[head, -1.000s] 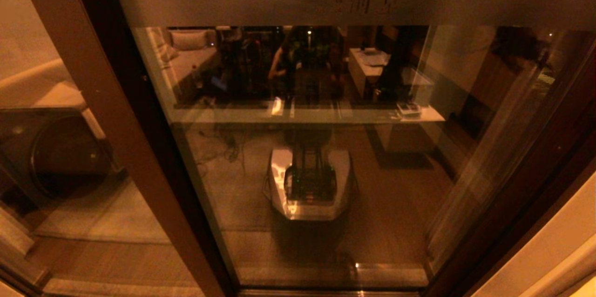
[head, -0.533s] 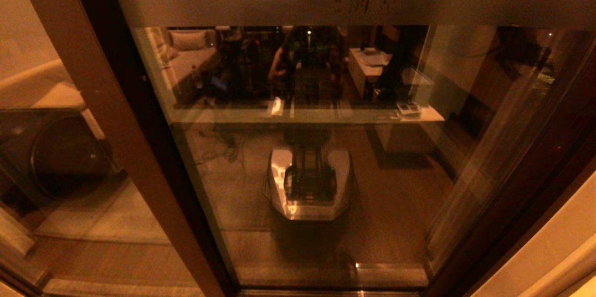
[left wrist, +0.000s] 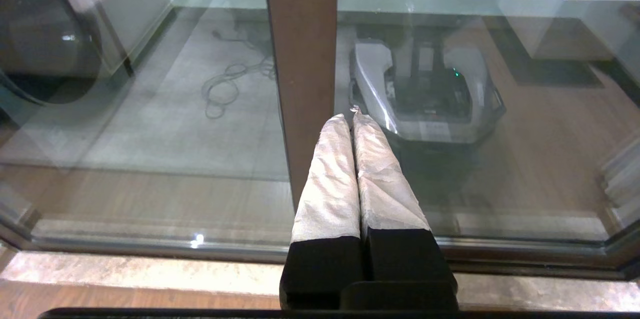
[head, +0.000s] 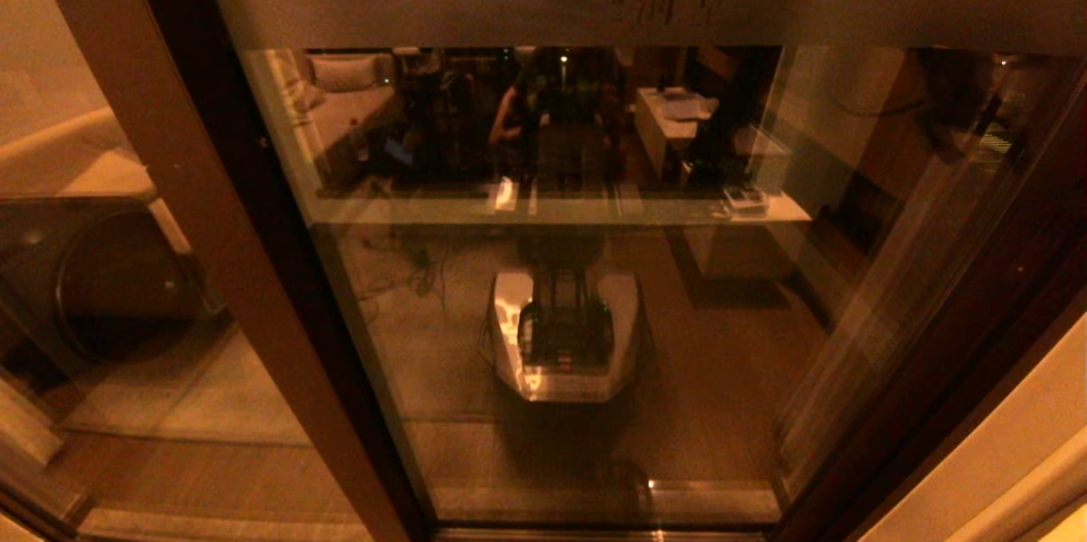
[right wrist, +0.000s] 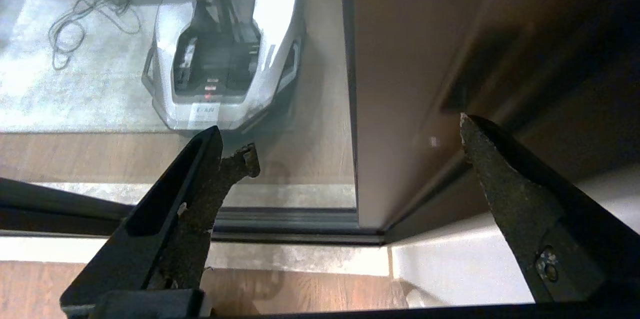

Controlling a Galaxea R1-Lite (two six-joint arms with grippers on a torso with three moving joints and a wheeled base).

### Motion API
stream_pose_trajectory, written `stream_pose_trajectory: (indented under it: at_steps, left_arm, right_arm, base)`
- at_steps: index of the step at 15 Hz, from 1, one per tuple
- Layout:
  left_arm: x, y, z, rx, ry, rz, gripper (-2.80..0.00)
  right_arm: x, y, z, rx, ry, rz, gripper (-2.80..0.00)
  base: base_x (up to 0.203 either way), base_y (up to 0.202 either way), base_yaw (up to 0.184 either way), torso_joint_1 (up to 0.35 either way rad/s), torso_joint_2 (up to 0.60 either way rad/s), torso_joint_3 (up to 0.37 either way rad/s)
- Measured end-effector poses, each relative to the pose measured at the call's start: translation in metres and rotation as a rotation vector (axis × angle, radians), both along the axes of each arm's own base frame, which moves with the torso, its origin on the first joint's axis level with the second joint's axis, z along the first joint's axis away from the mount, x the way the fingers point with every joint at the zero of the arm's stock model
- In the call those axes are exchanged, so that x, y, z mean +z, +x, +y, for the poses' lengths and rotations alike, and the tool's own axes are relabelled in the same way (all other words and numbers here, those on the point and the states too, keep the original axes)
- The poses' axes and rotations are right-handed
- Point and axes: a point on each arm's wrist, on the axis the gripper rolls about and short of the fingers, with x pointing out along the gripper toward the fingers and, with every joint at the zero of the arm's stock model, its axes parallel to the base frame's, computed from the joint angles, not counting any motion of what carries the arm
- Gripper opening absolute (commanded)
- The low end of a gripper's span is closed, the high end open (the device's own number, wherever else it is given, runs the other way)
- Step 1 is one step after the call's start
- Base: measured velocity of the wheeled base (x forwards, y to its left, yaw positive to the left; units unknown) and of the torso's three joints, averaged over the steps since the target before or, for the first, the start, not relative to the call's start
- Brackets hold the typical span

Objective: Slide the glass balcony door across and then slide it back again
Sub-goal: Open the slid door

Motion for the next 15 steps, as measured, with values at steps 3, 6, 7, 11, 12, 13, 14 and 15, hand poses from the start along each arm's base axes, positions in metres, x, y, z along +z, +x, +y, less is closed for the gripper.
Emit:
stream_pose_trajectory:
  at_steps: [3,6,7,11,12,13,14,15]
  left_arm:
    - [0.000,0.000,0.000,0.000,0.000,0.000,-2.80]
    - [0.000,0.000,0.000,0.000,0.000,0.000,-2.80]
    - [0.000,0.000,0.000,0.000,0.000,0.000,-2.80]
    - [0.000,0.000,0.000,0.000,0.000,0.000,-2.80]
    - [0.000,0.000,0.000,0.000,0.000,0.000,-2.80]
    - [0.000,0.000,0.000,0.000,0.000,0.000,-2.80]
    - [0.000,0.000,0.000,0.000,0.000,0.000,-2.80]
    - [0.000,0.000,0.000,0.000,0.000,0.000,-2.80]
  right_arm:
    - [0.001,0.013,0.002,0.015,0.009,-0.008,0.00]
    - [0.001,0.019,0.005,0.028,0.009,-0.007,0.00]
    - [0.001,0.019,0.005,0.027,0.009,-0.007,0.00]
    - [0.000,0.014,0.003,0.012,0.010,-0.002,0.00]
    - [0.000,0.011,0.000,0.002,0.009,-0.001,0.00]
    - [0.000,0.008,-0.003,-0.008,0.007,-0.002,0.00]
    - [0.000,0.006,-0.005,-0.016,0.007,-0.001,0.00]
    - [0.000,0.005,-0.007,-0.022,0.008,0.000,0.00]
  base:
    - [0.000,0.000,0.000,0.000,0.00,0.000]
    - [0.000,0.000,0.000,0.000,0.00,0.000]
    - [0.000,0.000,0.000,0.000,0.00,0.000]
    - [0.000,0.000,0.000,0.000,0.00,0.000]
    - [0.000,0.000,0.000,0.000,0.00,0.000]
    - [0.000,0.000,0.000,0.000,0.00,0.000]
    - [0.000,0.000,0.000,0.000,0.00,0.000]
    - [0.000,0.000,0.000,0.000,0.00,0.000]
